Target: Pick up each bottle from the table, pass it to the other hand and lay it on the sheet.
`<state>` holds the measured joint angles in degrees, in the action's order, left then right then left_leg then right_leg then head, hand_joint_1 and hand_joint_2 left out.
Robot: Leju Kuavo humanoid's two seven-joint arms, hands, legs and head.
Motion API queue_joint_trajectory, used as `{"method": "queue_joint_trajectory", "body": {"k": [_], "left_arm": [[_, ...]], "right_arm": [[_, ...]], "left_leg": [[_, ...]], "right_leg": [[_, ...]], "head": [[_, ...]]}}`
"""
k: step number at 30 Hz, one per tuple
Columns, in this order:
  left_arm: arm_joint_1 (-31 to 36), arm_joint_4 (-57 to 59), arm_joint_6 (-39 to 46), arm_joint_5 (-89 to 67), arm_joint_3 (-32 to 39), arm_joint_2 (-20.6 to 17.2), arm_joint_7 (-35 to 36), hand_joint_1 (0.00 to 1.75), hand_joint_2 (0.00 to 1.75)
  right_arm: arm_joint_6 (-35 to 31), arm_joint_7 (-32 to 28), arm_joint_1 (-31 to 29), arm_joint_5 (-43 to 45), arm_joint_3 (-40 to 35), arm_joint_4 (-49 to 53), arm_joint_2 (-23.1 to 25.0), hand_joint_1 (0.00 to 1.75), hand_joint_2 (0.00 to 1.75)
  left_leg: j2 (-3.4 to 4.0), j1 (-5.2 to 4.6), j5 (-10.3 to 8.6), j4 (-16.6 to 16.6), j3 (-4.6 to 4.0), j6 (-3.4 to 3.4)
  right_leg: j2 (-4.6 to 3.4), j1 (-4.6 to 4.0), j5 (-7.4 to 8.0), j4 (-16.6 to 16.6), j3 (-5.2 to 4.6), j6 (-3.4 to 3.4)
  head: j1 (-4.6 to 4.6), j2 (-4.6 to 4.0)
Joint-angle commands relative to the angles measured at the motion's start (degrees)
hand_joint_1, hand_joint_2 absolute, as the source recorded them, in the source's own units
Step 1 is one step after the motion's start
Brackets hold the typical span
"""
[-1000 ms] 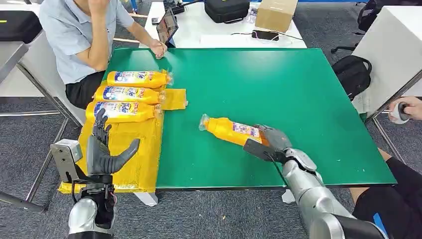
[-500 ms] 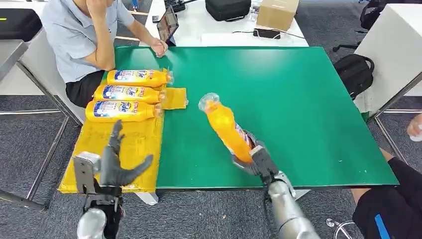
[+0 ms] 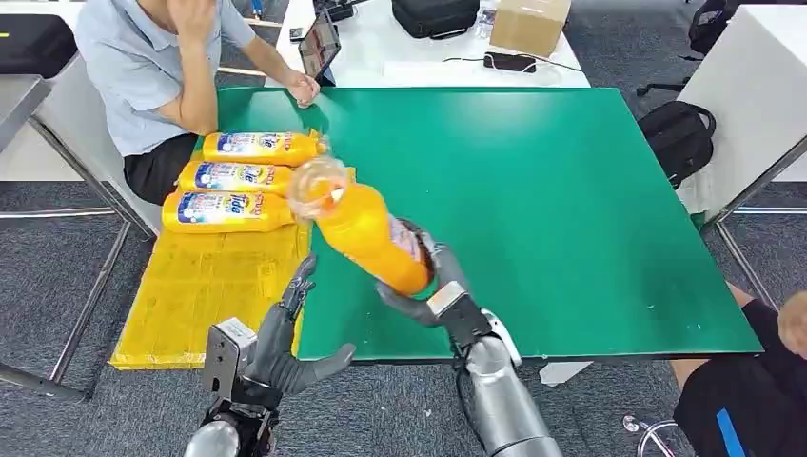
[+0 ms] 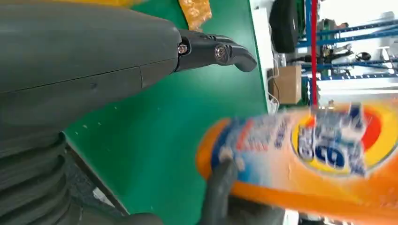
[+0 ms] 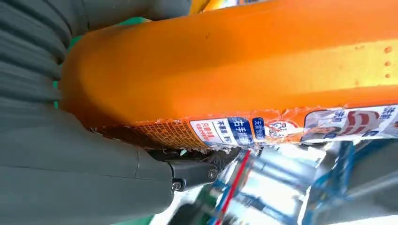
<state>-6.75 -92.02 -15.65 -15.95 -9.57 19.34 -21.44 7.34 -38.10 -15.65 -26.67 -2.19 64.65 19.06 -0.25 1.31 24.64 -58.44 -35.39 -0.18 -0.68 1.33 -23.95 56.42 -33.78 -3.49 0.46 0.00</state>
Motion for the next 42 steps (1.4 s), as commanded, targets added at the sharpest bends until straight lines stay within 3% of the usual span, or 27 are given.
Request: {"method": "queue_joint_trajectory", "body": {"k": [1,9,26,27,28,29,37,38,39,40,42], "left_arm": [[4.5,3.9,2.3,4.1,-1.6,0.7,1.5,0.0,1.75],[8.0,3.0,7.7,11.0,-2.5,0.7,0.0,0.0,1.75],[7.6,4.1,1.0,21.7,-2.3,0.7,1.5,0.0,1.75],[7.4,4.9,-0.6,23.8,-2.3,0.6,2.5,0.54,1.75],[7.1,5.3,-1.9,25.0,-2.4,0.4,3.1,1.54,1.75],[6.9,5.9,-2.3,25.0,-2.5,0.3,3.0,1.75,1.75],[6.0,7.3,-4.7,30.1,-1.7,0.0,5.2,1.75,1.75],[5.9,7.2,-4.7,30.7,-1.3,0.0,5.4,1.75,1.75],[5.7,6.9,-4.5,30.9,-0.9,-0.1,5.5,1.75,1.75],[5.4,6.6,-4.2,31.5,-0.2,0.0,5.6,1.75,1.75],[4.9,5.8,-4.1,32.2,0.7,-0.4,6.0,1.75,1.75]], "right_arm": [[-2.8,-1.9,-2.1,-1.1,-12.9,-8.4,0.9,1.75,1.75],[-5.4,-1.1,-0.5,-0.9,-19.1,-11.1,0.9,1.75,1.75],[-7.6,-1.6,-1.0,-1.6,-19.8,-16.2,0.9,1.75,1.75],[-7.6,-1.8,-1.0,-1.9,-19.8,-16.4,0.9,1.75,1.75],[-7.3,-1.9,-1.1,-2.3,-20.0,-16.5,0.9,1.75,1.75],[-7.4,-1.9,-1.3,-2.5,-20.0,-16.8,0.9,1.75,1.75],[-7.7,-1.9,-1.6,-1.2,-22.7,-17.7,0.5,1.75,1.75],[-7.7,-1.9,-1.7,-1.2,-22.8,-17.9,0.6,1.66,1.75],[-7.7,-1.9,-1.8,-1.0,-22.8,-18.2,0.7,1.4,1.75],[-7.2,-1.9,-2.0,-0.5,-22.6,-19.0,0.9,0.0,1.75],[-8.2,-1.9,-2.3,1.2,-24.6,-19.3,0.9,0.0,1.75]], "left_leg": [[0.12,0.0,0.07,0.0,0.2,0.07],[-0.06,0.01,0.01,0.0,0.06,0.04],[-0.17,0.02,0.03,0.1,0.19,0.08],[-0.15,0.0,0.02,0.1,0.15,0.07],[-0.12,0.01,0.01,0.1,0.09,0.05],[-0.13,0.01,0.03,0.1,0.22,0.07],[-0.07,-0.01,0.02,0.1,0.12,0.06],[-0.07,0.0,0.06,0.1,0.24,0.09],[-0.07,0.0,0.04,0.1,0.16,0.07],[-0.06,-0.01,0.04,0.1,0.14,0.06],[-0.02,0.0,0.03,0.1,0.13,0.05]], "right_leg": [[-0.04,-0.04,-0.03,-0.1,0.17,0.14],[0.11,-0.04,-0.03,-0.1,0.09,0.12],[0.26,-0.06,-0.09,-0.1,0.22,0.18],[0.21,-0.04,-0.07,-0.1,0.16,0.15],[0.18,-0.04,-0.05,-0.1,0.1,0.12],[0.21,-0.05,-0.07,-0.1,0.24,0.18],[0.12,-0.02,-0.05,-0.1,0.11,0.11],[0.15,-0.04,-0.08,-0.1,0.24,0.16],[0.13,-0.04,-0.06,-0.1,0.17,0.13],[0.12,-0.02,-0.05,-0.1,0.14,0.12],[0.07,-0.03,-0.04,-0.1,0.12,0.12]], "head": [[0.0,0.0],[0.02,0.0],[0.0,0.0],[0.0,0.0],[0.0,0.0],[0.0,0.0],[0.0,0.0],[0.02,0.0],[0.0,0.0],[0.02,0.0],[0.02,0.0]]}}
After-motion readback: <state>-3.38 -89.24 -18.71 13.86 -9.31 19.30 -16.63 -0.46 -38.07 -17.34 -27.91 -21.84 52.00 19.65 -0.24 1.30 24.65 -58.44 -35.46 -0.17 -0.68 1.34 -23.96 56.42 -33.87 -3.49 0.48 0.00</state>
